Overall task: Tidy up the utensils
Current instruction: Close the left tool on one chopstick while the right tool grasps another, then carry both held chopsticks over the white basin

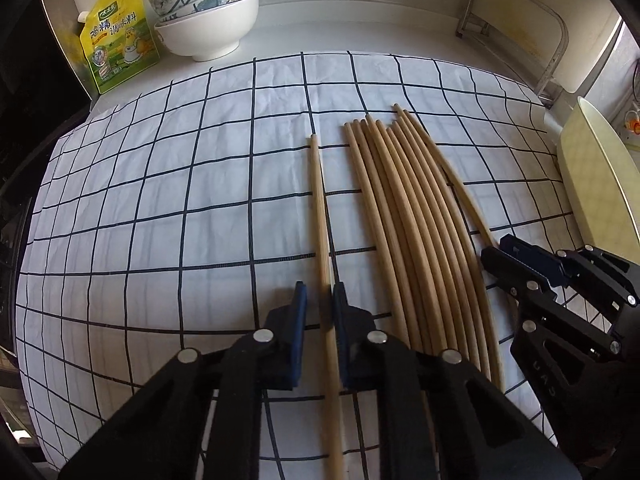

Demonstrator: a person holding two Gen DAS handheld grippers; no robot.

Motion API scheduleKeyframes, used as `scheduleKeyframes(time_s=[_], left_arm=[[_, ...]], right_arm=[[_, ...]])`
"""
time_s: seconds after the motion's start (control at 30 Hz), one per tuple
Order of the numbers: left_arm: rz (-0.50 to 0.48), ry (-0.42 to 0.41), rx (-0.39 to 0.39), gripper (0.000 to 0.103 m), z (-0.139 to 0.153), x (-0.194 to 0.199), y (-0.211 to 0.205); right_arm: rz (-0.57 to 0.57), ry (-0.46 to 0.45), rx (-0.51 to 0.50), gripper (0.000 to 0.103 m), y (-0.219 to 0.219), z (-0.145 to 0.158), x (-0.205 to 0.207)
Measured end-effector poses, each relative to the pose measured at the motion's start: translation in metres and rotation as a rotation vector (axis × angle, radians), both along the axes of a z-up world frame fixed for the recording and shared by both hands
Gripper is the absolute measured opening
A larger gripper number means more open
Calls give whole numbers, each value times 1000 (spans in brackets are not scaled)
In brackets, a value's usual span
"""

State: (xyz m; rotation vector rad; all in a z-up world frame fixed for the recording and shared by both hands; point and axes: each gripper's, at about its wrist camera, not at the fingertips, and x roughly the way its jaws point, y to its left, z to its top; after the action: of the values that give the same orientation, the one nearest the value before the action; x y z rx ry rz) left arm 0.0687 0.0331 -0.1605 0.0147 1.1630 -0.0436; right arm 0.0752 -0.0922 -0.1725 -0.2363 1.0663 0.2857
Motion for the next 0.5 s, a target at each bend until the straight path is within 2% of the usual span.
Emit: scheduleKeyframes(time_s=[0.17, 0.23, 0.5], left_arm=[[-4, 15, -71, 7, 5, 2, 10], [-13, 7, -76, 7, 10, -1, 10], [-71, -44, -88, 7, 48, -6, -4]], right_arm=[[-34, 42, 72, 6, -6, 3, 2], [-55, 39, 101, 6, -11, 9, 1], [-110, 7, 231, 6, -31, 58, -12]])
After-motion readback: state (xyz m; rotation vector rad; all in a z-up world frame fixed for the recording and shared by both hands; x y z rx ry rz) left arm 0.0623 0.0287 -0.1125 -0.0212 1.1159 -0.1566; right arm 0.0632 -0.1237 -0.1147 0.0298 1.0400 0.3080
